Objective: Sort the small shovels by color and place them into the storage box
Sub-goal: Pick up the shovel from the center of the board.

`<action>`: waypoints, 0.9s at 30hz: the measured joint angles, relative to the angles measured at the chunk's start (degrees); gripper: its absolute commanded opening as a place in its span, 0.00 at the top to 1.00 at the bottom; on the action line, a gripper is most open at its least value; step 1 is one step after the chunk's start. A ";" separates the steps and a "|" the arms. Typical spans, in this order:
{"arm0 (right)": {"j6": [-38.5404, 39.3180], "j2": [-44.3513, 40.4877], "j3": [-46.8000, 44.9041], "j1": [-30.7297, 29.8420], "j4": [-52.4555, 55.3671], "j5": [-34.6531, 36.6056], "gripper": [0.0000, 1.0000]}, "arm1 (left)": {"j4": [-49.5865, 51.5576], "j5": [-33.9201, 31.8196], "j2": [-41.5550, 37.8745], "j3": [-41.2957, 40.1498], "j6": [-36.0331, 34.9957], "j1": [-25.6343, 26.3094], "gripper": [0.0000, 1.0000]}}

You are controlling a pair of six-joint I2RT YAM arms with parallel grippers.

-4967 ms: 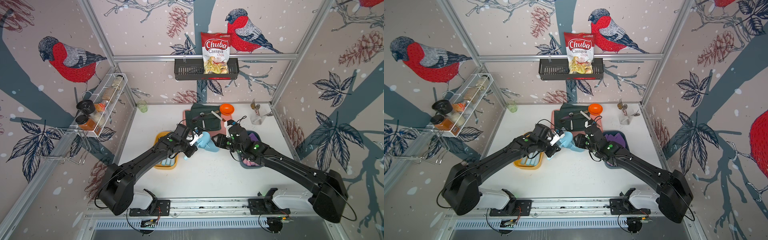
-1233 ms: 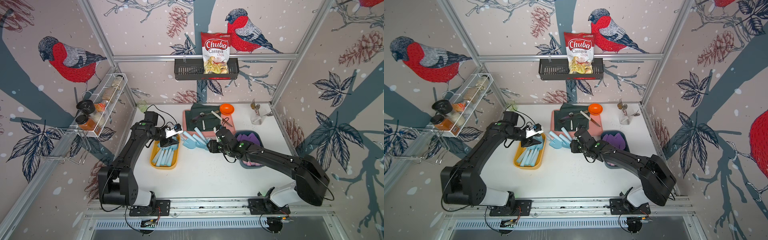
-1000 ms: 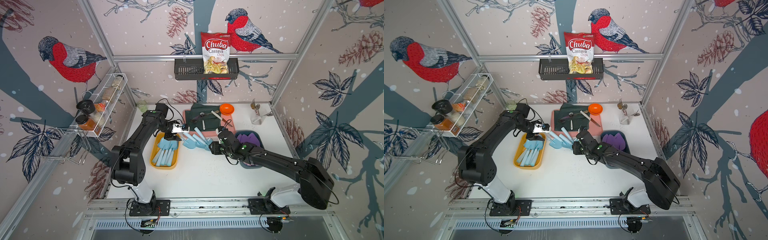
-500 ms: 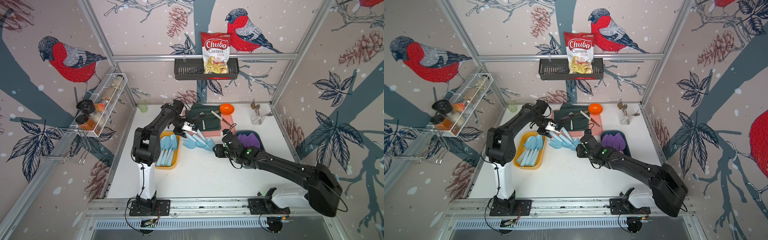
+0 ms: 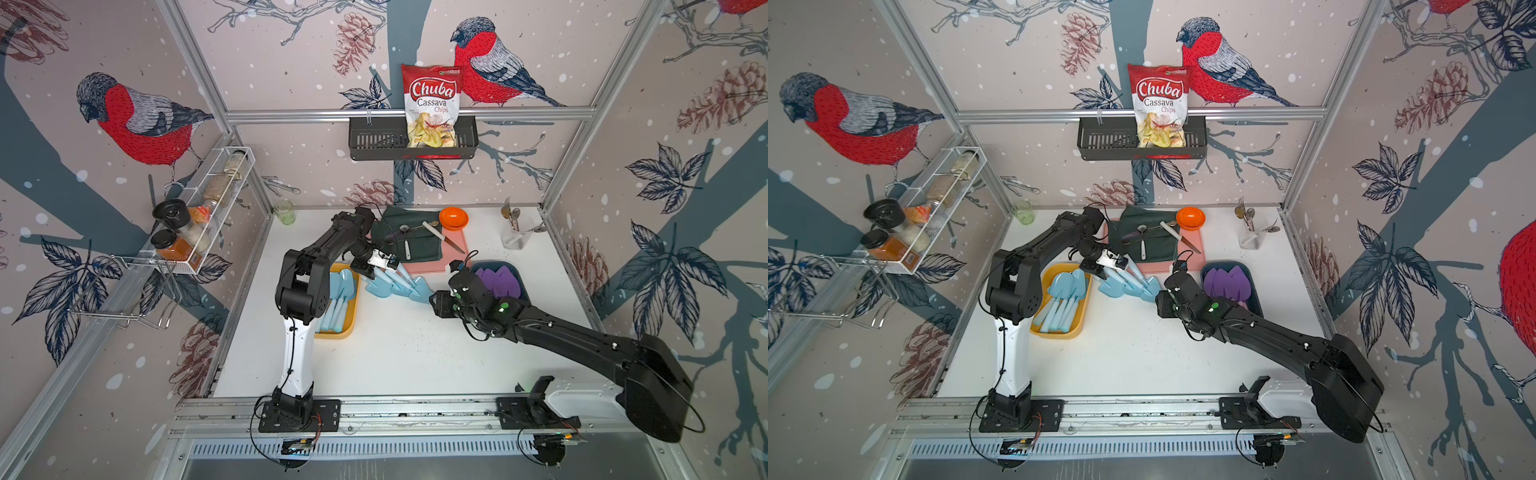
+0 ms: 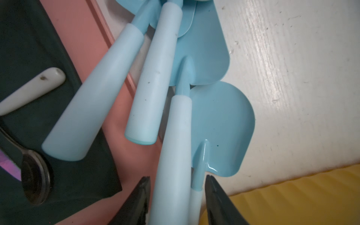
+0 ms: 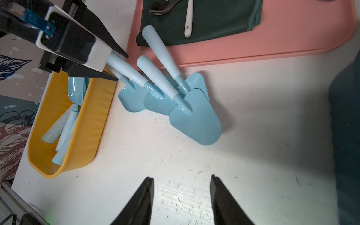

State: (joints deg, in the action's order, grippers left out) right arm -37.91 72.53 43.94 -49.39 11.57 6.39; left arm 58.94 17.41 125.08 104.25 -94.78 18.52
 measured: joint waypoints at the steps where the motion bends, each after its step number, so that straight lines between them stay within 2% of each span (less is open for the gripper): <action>1: 0.00 -0.13 -0.04 0.02 0.04 0.04 0.49 | -0.02 -0.17 0.09 0.02 -0.11 0.07 0.65; 6: 0.00 -0.22 -0.26 0.24 0.09 0.61 0.49 | 0.24 -0.79 0.04 0.13 -1.51 0.28 0.88; 10: 0.00 -1.68 -0.55 0.35 0.50 0.81 0.49 | 1.29 -0.98 -1.29 -0.02 -2.82 0.37 1.00; 22: -0.04 -2.80 -1.01 0.74 0.46 0.79 0.49 | 6.21 -0.48 -9.75 -3.93 -4.81 0.48 1.00; 27: -1.05 -3.08 -2.12 0.98 -0.35 0.24 0.49 | 6.86 0.55 -15.96 -9.81 -4.39 0.50 1.00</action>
State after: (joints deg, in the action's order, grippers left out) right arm -38.96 69.45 41.82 -48.40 11.22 6.63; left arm 65.80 17.96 109.12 94.43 -99.18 19.03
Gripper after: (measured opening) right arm 0.514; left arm 0.289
